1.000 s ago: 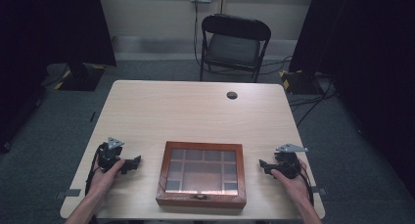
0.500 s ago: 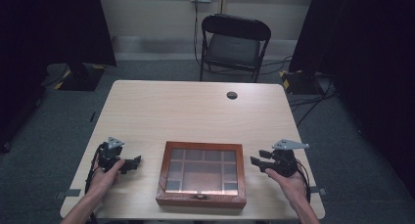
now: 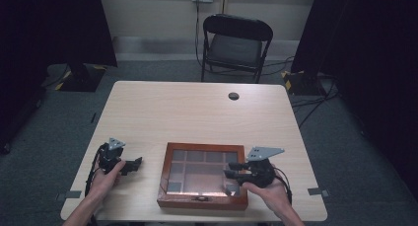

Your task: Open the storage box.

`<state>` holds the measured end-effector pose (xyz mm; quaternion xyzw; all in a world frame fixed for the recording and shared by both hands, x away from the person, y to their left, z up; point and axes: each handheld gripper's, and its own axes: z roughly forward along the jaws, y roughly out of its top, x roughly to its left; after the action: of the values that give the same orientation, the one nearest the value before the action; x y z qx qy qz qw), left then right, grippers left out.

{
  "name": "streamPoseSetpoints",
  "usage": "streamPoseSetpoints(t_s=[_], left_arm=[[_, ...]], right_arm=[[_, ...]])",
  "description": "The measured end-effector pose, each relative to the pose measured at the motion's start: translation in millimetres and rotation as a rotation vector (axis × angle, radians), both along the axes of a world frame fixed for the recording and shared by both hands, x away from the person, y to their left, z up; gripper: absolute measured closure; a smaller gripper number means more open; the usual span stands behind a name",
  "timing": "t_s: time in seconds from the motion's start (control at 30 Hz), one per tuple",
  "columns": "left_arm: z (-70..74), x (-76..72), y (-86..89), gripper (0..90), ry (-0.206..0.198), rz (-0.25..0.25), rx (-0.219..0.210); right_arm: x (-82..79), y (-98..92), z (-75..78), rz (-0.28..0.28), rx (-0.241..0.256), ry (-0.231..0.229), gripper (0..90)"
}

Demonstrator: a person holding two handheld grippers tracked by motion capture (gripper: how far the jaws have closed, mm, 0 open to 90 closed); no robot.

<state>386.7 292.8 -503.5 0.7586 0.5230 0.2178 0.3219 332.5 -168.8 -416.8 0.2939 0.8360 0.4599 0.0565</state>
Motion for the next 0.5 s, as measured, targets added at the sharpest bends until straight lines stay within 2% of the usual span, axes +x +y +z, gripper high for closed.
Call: streamPoseSetpoints(t_s=[0.07, 0.17, 0.5], left_arm=[[0.0, 0.0, 0.0, 0.0, 0.0, 0.0, 0.0], [0.0, 0.0, 0.0, 0.0, 0.0, 0.0, 0.0], [0.0, 0.0, -0.1, 0.0, 0.0, 0.0, 0.0]], right_arm=[[-3.9, 12.9, -3.6, 0.066, 0.01, 0.018, 71.8], [-8.2, 29.2, -9.9, 0.139, 0.001, 0.044, 76.7], [-22.7, 53.7, -16.8, 0.267, -0.029, 0.061, 78.3]])
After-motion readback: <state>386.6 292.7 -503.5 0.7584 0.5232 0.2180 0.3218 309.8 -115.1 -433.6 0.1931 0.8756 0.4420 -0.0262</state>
